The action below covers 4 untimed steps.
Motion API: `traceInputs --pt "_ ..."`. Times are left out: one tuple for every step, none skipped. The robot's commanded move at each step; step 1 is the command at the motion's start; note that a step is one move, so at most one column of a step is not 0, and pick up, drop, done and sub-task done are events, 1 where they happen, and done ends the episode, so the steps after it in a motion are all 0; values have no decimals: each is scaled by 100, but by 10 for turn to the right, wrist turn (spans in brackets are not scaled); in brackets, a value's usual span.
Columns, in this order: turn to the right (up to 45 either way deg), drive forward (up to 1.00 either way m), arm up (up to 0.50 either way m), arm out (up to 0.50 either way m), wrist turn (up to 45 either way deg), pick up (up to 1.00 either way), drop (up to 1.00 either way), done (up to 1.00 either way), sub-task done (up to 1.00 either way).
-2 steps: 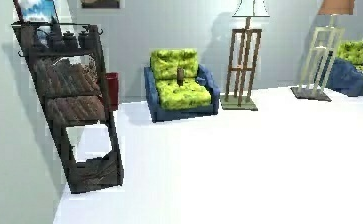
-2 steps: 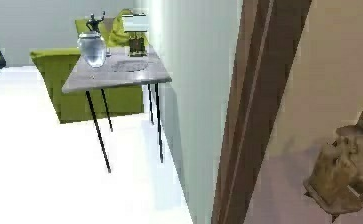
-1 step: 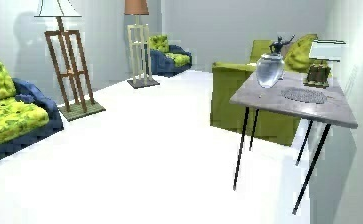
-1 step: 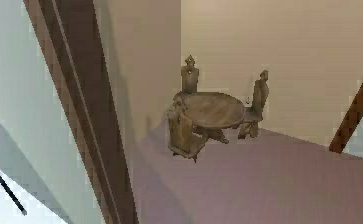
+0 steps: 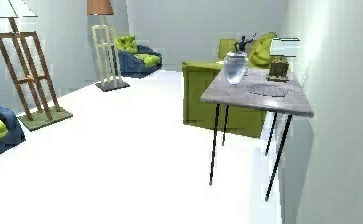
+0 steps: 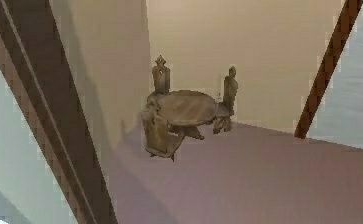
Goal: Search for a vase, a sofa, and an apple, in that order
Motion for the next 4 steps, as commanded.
traceInputs --pt "30 0 0 0 0 0 0 0 0" --pt "0 30 0 0 0 0 0 0 0" --pt "150 0 0 0 0 0 0 0 0" --pt "0 45 0 0 0 0 0 0 0"
